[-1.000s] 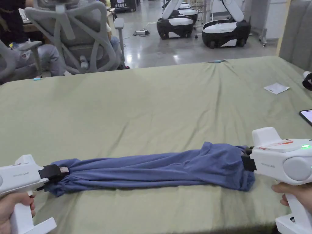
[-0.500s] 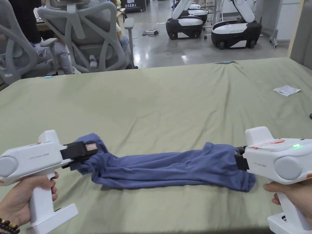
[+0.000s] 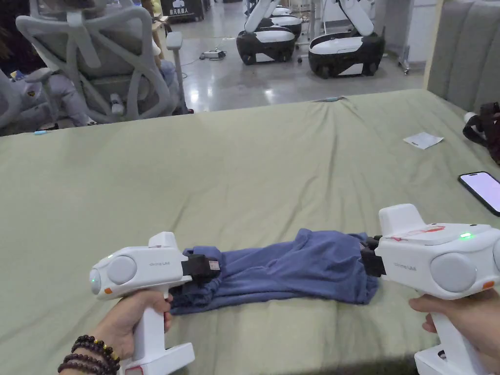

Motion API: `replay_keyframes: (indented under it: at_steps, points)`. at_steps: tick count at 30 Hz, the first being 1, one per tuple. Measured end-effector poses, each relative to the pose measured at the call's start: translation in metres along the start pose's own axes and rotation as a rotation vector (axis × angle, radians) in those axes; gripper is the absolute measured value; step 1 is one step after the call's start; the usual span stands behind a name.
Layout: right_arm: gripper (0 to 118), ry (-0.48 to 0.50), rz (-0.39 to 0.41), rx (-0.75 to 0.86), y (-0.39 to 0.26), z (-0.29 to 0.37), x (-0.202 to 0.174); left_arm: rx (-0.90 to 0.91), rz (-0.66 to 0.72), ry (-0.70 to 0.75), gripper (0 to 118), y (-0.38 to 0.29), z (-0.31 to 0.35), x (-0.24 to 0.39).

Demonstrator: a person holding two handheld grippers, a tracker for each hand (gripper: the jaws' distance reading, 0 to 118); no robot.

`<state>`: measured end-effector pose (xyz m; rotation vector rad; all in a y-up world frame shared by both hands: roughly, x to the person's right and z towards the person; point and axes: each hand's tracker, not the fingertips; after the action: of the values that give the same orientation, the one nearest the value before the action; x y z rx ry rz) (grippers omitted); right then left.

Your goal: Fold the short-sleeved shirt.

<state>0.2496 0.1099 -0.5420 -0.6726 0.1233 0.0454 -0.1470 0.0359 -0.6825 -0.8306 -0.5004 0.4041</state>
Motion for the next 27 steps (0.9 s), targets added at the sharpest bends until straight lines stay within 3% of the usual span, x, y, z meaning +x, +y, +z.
replay_keyframes:
  at_steps: [3, 4, 6, 7, 9, 10, 11, 12, 13, 14, 16, 20, 27]
  points:
    - [0, 0.006, 0.005, -0.012, 0.001, 0.0, 0.001, 0.043, 0.011, -0.113, 101, 0.011, 0.023, 0.01]
    - [0, 0.008, 0.006, -0.012, 0.0, 0.0, 0.0, 0.093, -0.016, -0.118, 118, 0.013, 0.039, 0.02]
    - [0, 0.011, 0.01, -0.011, 0.0, 0.0, -0.002, 0.231, -0.033, -0.125, 112, 0.016, 0.071, 0.02]
    - [0, 0.016, 0.01, -0.011, -0.001, 0.0, -0.004, 0.249, -0.034, -0.118, 118, 0.015, 0.085, 0.021]
    - [0, 0.028, 0.006, -0.01, -0.001, -0.001, -0.008, 0.208, -0.022, -0.094, 118, 0.015, 0.101, 0.014]
    - [0, 0.036, 0.004, -0.007, -0.001, 0.0, -0.01, 0.188, -0.024, -0.09, 116, 0.013, 0.104, 0.005]
    - [0, 0.045, 0.001, 0.0, -0.001, 0.001, -0.013, 0.151, -0.029, -0.083, 104, 0.01, 0.105, -0.004]
    - [0, 0.054, -0.001, 0.007, -0.001, 0.002, -0.015, 0.121, -0.023, -0.072, 77, 0.007, 0.105, -0.009]
    - [0, 0.061, 0.0, 0.01, 0.0, 0.002, -0.018, 0.116, -0.024, -0.057, 19, 0.001, 0.102, -0.014]
    - [0, 0.068, 0.001, 0.012, 0.0, 0.002, -0.02, 0.104, -0.034, -0.012, 2, -0.006, 0.097, -0.017]
    - [0, 0.079, 0.003, 0.016, 0.0, 0.003, -0.024, 0.066, -0.073, 0.096, 1, -0.014, 0.086, -0.019]
    - [0, 0.09, 0.013, 0.014, 0.001, 0.004, -0.027, 0.001, -0.004, 0.038, 1, -0.019, 0.059, -0.026]
    - [0, 0.061, -0.001, -0.004, -0.006, 0.004, -0.014, -0.016, -0.054, -0.005, 1, -0.006, 0.014, 0.006]
